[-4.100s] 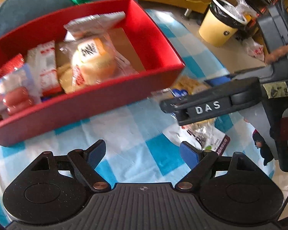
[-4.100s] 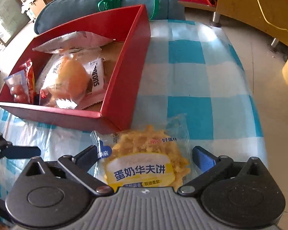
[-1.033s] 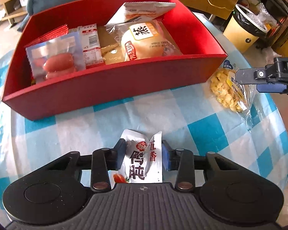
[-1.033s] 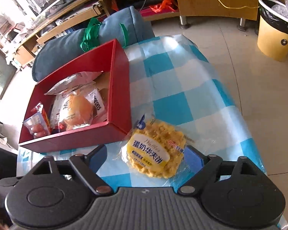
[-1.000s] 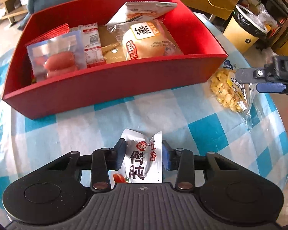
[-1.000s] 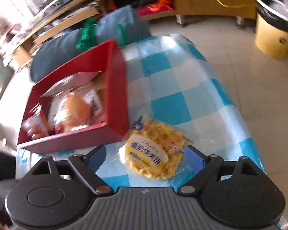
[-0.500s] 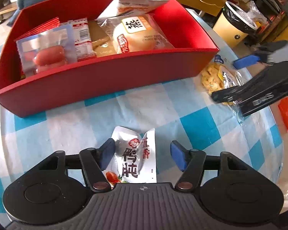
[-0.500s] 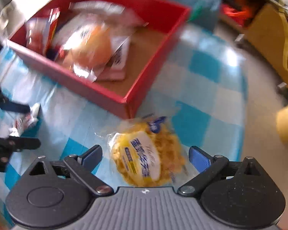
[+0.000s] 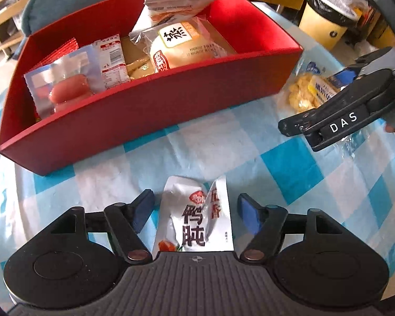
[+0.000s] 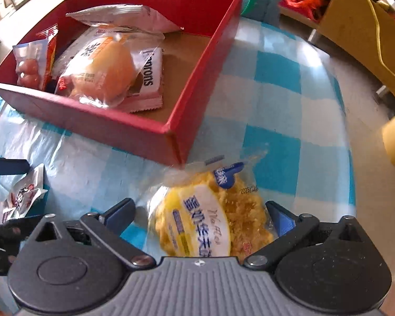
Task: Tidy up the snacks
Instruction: 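Lift the pouch and waffle bag off the tablecloth with both grippers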
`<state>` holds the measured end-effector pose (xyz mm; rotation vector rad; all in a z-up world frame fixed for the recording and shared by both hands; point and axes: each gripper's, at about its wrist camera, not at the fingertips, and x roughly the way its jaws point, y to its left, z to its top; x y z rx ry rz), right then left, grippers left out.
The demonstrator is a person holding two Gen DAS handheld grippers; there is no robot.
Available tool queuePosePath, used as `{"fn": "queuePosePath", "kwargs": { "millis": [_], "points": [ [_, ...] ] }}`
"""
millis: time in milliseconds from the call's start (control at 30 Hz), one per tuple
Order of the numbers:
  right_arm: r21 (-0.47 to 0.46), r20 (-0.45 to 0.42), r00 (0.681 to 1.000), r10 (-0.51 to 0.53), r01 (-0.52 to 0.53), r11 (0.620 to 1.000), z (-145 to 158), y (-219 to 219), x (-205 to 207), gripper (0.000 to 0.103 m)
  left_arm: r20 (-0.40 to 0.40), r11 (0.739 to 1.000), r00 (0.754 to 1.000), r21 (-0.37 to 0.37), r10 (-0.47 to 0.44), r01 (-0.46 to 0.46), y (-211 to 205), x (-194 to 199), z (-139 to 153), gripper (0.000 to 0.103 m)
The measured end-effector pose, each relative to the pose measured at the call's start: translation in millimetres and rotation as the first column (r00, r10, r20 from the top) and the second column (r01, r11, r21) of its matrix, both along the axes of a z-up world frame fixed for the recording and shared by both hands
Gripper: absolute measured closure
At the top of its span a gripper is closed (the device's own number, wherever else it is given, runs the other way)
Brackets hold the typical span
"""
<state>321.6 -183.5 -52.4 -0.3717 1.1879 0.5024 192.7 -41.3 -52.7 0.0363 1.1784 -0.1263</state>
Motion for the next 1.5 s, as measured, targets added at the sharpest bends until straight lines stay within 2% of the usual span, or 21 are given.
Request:
{"fn": "queuePosePath", "kwargs": {
  "millis": [67, 133, 167, 300, 467, 600, 933, 1500],
  "points": [
    [0.005, 0.02, 1.0, -0.003, 0.003, 1.0, 6.6, 2.0, -14.6, 0.029, -0.011, 1.0, 1.0, 0.002, 0.011, -0.011, 1.7, -2.0, 0.5, 0.03],
    [0.002, 0.014, 1.0, -0.009, 0.009, 1.0, 11.5, 4.7, -24.0, 0.03, -0.014, 0.999, 0.999, -0.017, 0.03, -0.031, 7.8, -2.5, 2.6, 0.04],
    [-0.016, 0.028, 1.0, -0.005, 0.005, 1.0, 11.9, 7.0, -31.9, 0.03, -0.019, 0.998, 0.999, -0.033, 0.047, -0.048, 12.6, -2.1, 3.6, 0.042],
    [-0.022, 0.049, 0.998, -0.038, 0.039, 0.999, 19.4, 7.0, -56.7, 0.031, -0.055, 0.987, 0.992, -0.111, 0.11, -0.116, 30.4, -0.7, 5.9, 0.043],
    [0.038, 0.086, 0.99, -0.109, 0.106, 0.994, 39.4, -2.5, -73.0, 0.031, -0.06, 0.983, 0.99, -0.125, 0.129, -0.135, 33.7, -6.8, 7.8, 0.044],
    [0.098, 0.105, 0.983, -0.149, 0.139, 0.985, 53.7, -1.8, -80.3, 0.031, -0.024, 0.98, 0.99, -0.14, 0.142, -0.144, 35.9, -10.5, 19.7, 0.044],
    [0.138, 0.138, 0.97, -0.201, 0.182, 0.974, 61.8, 14.0, -94.5, 0.031, 0.047, 0.978, 0.983, -0.118, 0.176, -0.17, 42.3, -17.4, 40.4, 0.044],
    [0.174, 0.235, 0.952, -0.194, 0.155, 0.973, 88.1, 50.6, -98.0, 0.031, 0.171, 0.974, 0.959, -0.052, 0.226, -0.22, 60.0, -24.3, 66.9, 0.044]
  ]
}}
